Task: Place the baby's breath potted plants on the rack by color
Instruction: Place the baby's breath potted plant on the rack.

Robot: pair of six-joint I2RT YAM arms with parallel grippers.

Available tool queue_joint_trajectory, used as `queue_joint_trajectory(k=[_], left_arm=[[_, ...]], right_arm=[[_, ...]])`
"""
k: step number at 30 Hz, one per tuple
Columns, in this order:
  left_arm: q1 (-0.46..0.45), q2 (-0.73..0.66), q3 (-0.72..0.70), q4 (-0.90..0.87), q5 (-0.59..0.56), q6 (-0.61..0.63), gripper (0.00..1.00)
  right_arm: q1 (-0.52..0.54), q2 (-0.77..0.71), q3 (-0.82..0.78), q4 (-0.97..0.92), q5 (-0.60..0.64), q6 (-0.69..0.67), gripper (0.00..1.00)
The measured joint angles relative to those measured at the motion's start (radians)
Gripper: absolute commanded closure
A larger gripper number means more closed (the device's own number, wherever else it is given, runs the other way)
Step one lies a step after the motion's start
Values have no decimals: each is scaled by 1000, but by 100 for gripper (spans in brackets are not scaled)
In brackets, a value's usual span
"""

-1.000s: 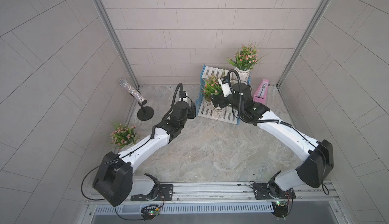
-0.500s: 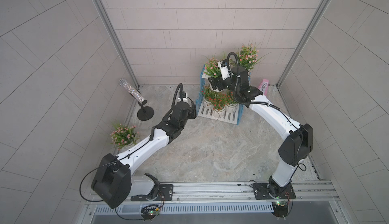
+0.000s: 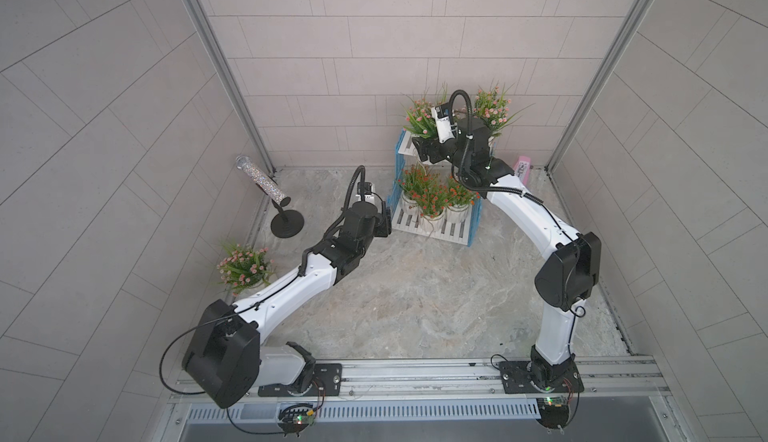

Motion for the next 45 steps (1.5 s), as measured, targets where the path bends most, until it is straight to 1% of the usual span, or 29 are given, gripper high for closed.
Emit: queue_joint_trajectory(k=[13,19,24,27,30,33,45], left_arm=[[-8,9,0,0,11,-2,31],[-10,10,0,0,14,-2,31],[-10,10,0,0,15,-2,31],[-10,10,0,0,15,-2,31],[-10,10,0,0,15,-2,31],[-10,11,0,0,15,-2,31],[-10,13,0,0,15,-2,31]], right_arm=[[-17,151,231,-57,15,-17,23],[-19,215,314,-106,16,-21,21],[-22,235,338,-129,16,-22,19],[-24,235,346,-143,17,-23,13],[-27,236,350,-147,18,-24,5],[-28,242,366,-145,18,-24,0],[-30,244,399,-123,14,-24,1]])
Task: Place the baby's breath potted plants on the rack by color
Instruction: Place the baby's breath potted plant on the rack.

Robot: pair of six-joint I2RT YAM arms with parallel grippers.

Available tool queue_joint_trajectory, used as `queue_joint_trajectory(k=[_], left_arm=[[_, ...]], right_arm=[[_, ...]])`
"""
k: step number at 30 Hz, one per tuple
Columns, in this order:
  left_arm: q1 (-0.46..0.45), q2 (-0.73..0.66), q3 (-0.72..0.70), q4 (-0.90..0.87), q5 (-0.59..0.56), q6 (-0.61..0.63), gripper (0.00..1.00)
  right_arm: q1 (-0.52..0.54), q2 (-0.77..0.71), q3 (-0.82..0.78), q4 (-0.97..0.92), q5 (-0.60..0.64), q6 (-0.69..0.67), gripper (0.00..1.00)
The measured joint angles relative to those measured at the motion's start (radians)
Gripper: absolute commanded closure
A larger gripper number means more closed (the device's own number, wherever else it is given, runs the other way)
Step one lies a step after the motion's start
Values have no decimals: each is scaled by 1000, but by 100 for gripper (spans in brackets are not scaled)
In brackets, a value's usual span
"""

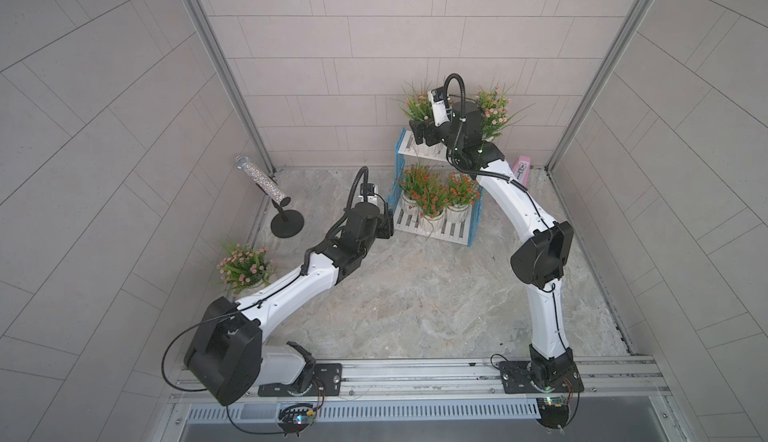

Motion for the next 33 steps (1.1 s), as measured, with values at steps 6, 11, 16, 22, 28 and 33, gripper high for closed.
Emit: queue_joint_trajectory(k=[6,11,16,22,28,33], left_arm=[[0,2,0,0,0,0,31],[0,2,0,0,0,0,29],[0,2,0,0,0,0,28],[-5,7,0,0,-1,0,24],[-5,20,0,0,-1,0,18],[-6,26,0,0,-3,0,16]], right_arm=[[0,0,0,0,-10,0,1],[0,-2,0,-2,-19,-8,1],[-3,-3,9,-13,-26,-12,1],[-5,-3,56,-24,-40,-14,1],[-6,-3,86,-23,-63,-15,1],[-9,-3,93,-24,-82,-16,1]])
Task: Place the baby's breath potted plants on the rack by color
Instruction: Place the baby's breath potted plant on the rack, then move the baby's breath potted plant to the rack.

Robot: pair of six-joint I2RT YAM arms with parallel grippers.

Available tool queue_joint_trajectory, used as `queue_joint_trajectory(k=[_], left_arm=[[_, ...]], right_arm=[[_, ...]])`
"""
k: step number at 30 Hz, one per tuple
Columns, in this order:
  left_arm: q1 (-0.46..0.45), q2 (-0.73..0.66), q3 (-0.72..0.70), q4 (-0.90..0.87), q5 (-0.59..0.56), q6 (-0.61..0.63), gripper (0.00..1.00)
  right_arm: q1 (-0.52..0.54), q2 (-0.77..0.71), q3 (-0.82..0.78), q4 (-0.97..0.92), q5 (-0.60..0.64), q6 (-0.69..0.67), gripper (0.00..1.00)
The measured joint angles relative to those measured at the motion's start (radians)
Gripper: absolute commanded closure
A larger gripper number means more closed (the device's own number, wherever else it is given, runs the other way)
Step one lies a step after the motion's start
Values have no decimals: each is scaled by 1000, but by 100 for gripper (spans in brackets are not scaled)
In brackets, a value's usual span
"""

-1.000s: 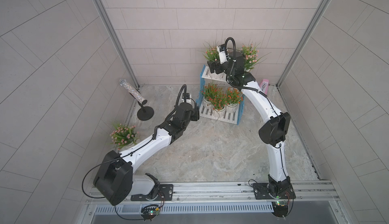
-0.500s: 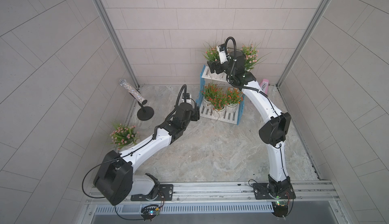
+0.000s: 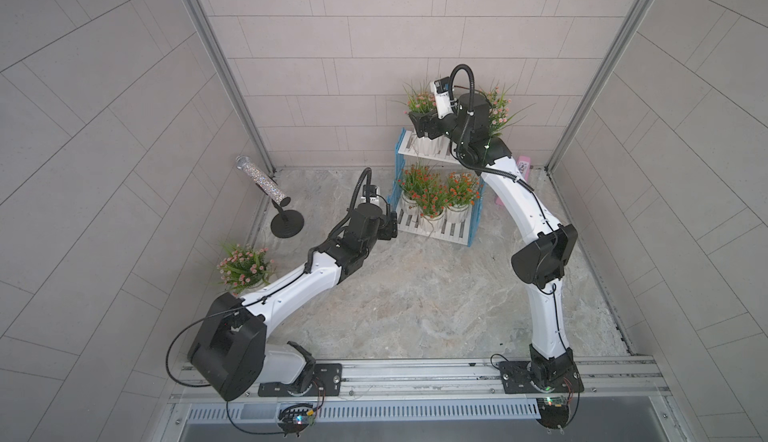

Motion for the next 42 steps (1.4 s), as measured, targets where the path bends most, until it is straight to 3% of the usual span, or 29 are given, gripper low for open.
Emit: queue_joint_trajectory(k=[8,14,19,24,30,36,42], left_arm=[[0,3,0,0,-6,1,16],[0,5,12,-11,-9,4,16],[0,17,92,-45,-15,31,16],[26,83,269,-55,-5,73,19],[123,247,504,-44,59,110,25],[200,442,701,15,183,163,30],[226,627,911,39,316,233,31]], right_arm=[[-2,-29,18,0,-39,1,1],[0,-164,-32,-5,-62,1,1],[2,-426,-252,24,-56,2,1],[-10,-743,-570,61,-14,11,1],[-128,-1058,-932,67,48,67,1],[-254,-1208,-1154,54,48,125,1],[-286,-1215,-1242,55,40,145,1]])
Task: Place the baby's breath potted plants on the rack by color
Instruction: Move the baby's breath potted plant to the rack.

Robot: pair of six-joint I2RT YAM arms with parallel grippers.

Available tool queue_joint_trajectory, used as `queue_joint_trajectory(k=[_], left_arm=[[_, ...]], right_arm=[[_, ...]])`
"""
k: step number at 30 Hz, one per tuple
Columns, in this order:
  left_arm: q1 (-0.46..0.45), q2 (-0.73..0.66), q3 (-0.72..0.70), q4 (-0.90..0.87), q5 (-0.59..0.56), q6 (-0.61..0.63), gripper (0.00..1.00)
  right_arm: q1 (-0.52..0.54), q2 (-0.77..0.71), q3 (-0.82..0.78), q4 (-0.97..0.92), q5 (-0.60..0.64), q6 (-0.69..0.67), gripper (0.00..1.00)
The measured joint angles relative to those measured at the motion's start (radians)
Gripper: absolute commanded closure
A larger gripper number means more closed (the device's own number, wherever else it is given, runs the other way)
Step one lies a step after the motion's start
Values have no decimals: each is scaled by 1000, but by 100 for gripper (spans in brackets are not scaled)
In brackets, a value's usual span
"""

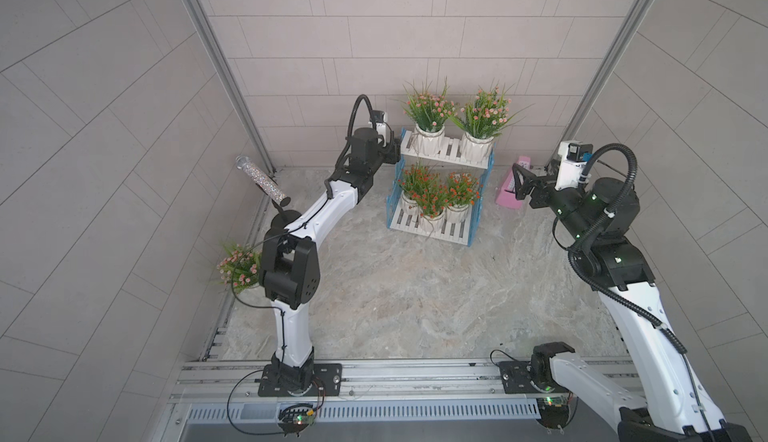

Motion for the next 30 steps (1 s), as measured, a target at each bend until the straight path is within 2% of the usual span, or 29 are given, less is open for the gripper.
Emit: queue_joint_trajectory(k=[10,30], left_arm=[[-6,148,210,-8,103,19,31],[-47,212,293,-32,113,32,31]], right_arm=[[-52,8,-78,68,-42,45,1],[-56,9,-116,123,-79,68,1]])
